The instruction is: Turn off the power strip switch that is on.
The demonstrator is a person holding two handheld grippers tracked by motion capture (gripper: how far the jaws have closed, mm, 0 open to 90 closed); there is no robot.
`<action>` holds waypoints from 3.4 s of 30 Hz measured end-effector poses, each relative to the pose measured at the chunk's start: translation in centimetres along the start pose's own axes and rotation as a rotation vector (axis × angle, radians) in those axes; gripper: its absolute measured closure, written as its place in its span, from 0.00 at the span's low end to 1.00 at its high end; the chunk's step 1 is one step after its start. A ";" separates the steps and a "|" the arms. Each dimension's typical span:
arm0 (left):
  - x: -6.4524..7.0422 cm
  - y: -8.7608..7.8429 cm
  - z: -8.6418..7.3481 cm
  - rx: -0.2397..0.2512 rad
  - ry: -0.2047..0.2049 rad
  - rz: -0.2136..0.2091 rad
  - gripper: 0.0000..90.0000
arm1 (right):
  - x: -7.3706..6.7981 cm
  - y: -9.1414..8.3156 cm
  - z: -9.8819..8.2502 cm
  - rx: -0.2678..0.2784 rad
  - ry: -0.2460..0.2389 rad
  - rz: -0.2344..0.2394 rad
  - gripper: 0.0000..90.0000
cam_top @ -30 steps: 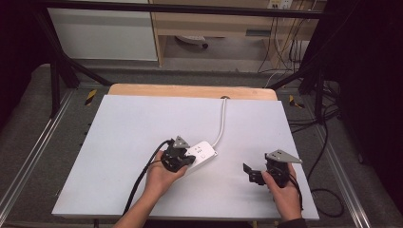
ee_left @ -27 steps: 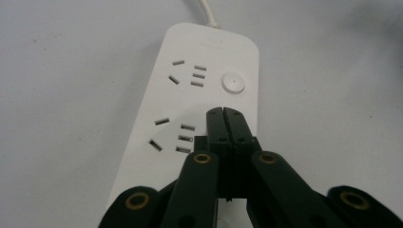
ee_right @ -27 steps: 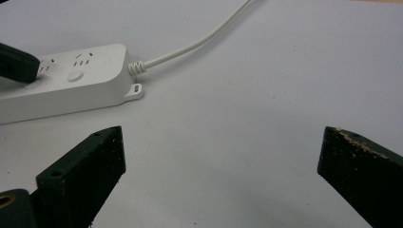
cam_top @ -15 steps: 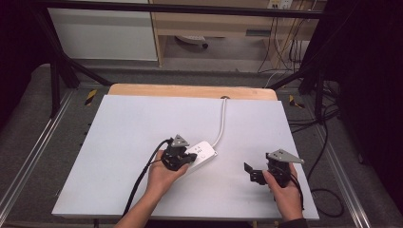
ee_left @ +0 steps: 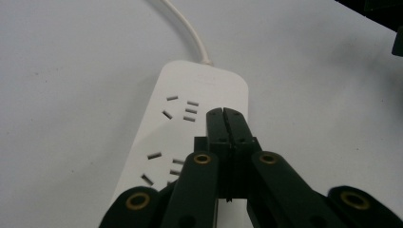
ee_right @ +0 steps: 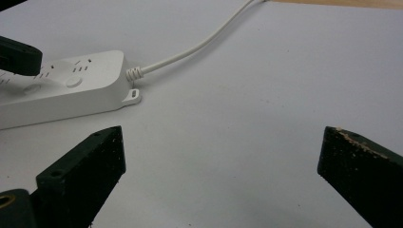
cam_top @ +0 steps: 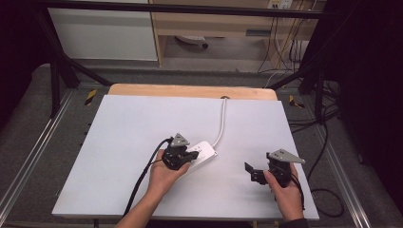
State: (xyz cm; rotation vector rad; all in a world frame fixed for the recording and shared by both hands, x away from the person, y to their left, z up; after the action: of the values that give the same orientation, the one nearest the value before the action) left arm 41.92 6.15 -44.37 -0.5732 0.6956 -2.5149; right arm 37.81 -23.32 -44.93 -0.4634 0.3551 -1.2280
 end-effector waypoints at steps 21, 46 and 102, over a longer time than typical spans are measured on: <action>-0.4 -0.7 1.0 0.094 0.001 0.018 0.46 | 0.0 0.0 0.0 -0.002 -0.001 -0.002 0.03; -1.0 -4.6 2.0 0.165 -0.013 0.043 0.08 | -0.1 0.1 0.0 -0.004 -0.002 -0.003 0.03; -5.4 -18.0 -3.5 0.262 -0.067 0.201 0.07 | -0.4 0.2 -0.1 0.003 -0.011 0.002 0.03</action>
State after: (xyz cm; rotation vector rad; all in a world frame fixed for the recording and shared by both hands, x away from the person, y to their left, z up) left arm 38.70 24.02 -38.48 -0.4667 0.3696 -2.3375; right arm 37.83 -22.91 -45.09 -0.4675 0.3441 -1.2234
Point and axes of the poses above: each handheld gripper's, and its own axes: y roughly forward along the jaws, z roughly out of its top, x roughly to its right, the point moved 4 cm from there along y, roughly forward along the jaws, and after that the axes turned 10 degrees about -z, right-handed, at the moved point
